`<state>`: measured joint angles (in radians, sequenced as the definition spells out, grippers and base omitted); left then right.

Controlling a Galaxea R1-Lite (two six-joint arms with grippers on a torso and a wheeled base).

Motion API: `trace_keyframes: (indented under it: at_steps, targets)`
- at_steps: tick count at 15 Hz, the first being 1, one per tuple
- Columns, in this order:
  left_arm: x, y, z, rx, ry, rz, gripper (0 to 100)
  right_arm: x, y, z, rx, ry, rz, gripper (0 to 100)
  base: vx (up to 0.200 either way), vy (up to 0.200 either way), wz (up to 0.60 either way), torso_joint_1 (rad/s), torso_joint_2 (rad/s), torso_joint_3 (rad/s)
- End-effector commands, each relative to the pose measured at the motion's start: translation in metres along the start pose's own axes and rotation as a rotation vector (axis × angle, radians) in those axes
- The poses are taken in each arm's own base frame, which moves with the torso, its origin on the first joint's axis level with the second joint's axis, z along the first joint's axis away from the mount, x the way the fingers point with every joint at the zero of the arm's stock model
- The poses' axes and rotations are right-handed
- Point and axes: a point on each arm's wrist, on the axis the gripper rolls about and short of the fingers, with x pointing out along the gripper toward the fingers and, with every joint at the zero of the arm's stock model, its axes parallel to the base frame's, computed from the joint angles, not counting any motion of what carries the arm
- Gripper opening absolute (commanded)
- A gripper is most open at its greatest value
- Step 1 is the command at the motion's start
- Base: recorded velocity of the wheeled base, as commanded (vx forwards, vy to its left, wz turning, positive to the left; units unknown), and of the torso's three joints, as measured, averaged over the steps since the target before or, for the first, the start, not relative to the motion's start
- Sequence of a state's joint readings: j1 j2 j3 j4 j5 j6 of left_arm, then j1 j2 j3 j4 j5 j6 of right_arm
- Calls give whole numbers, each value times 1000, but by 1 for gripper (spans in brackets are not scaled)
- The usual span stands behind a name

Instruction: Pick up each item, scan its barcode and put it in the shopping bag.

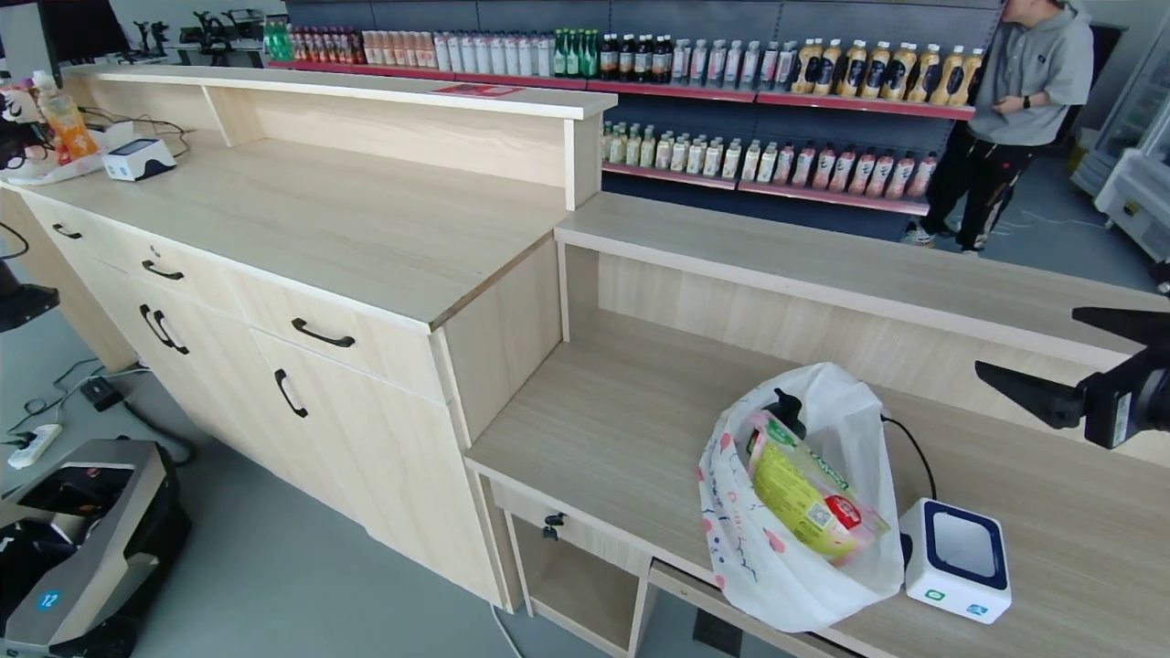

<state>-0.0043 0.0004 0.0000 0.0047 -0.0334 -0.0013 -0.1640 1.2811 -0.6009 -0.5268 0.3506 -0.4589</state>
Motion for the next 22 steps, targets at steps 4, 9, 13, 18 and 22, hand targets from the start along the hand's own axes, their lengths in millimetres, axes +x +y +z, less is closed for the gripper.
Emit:
trace_keyframes:
  at_steps: [4, 9, 13, 18, 22]
  targets:
    - [0, 0, 0, 0, 1, -1, 100, -50, -6, 30, 57, 46, -168, 100, 0, 0, -600, 5, 4, 2]
    - [0, 0, 0, 0, 1, -1, 100, -98, 20, 15, 233, 206, -330, 100, 0, 0, -600, 3, 2, 6]
    - [0, 0, 0, 0, 1, -1, 100, -135, 77, -55, 283, 113, -260, 100, 0, 0, 0, 0, 0, 0]
    - [0, 0, 0, 0, 1, 1, 100, -185, 125, -129, 413, -27, -234, 100, 0, 0, 0, 0, 0, 0]
    - [0, 0, 0, 0, 1, 1, 100, -190, 127, -131, 469, -108, -246, 100, 0, 0, 0, 0, 0, 0]
